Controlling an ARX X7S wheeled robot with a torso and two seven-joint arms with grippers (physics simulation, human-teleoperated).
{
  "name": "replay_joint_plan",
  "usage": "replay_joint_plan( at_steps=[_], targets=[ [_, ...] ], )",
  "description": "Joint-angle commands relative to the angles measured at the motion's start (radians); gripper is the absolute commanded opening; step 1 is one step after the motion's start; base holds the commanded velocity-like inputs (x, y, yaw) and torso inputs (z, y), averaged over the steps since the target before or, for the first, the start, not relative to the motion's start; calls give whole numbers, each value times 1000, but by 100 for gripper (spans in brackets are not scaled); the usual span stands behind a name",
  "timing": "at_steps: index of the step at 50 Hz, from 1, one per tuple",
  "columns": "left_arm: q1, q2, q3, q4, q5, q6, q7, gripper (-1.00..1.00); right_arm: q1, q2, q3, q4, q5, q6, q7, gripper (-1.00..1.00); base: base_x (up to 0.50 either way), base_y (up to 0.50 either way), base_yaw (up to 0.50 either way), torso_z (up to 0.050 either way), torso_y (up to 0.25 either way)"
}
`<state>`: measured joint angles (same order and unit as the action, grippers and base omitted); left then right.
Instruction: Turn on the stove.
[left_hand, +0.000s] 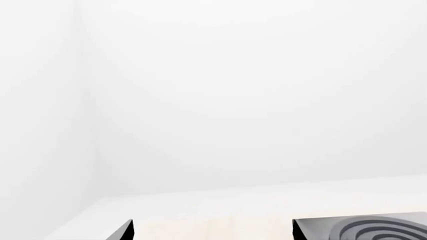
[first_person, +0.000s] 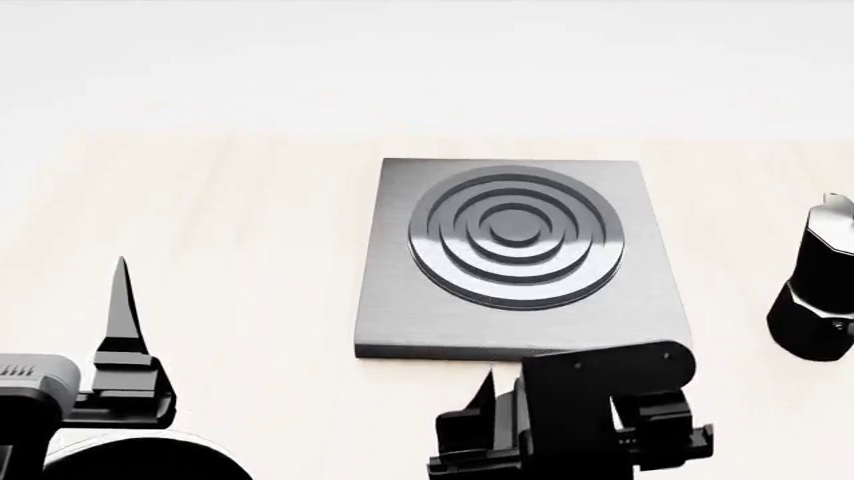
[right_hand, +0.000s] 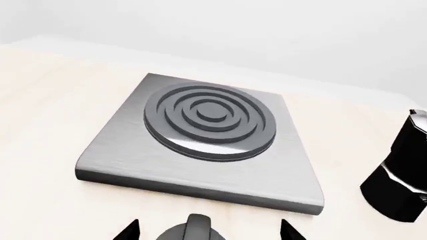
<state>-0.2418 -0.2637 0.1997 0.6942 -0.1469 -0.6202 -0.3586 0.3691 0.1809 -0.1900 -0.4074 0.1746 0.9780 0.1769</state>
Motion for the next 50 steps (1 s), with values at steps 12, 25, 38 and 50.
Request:
replay_joint_plan(
  at_steps=[12,25,38,50],
  targets=[
    [0,-6,3,-4,-11,5,-8,100,12,-8,19,76,41,30,-10,100,0,0,0,0,0],
    [-3,-10,9,-20,-11,13,-13,100,15,-6,24,101,49,22,-7,100,0,0,0,0,0],
    [-2,-15,9,-18,-16,10,-19,100,15,-6,20,174,50,-25,-9,100,0,0,0,0,0],
    [-4,-17,9,-13,-23,6,-24,100,21,-5,7,201,47,-35,-1,100,0,0,0,0,0]
  ],
)
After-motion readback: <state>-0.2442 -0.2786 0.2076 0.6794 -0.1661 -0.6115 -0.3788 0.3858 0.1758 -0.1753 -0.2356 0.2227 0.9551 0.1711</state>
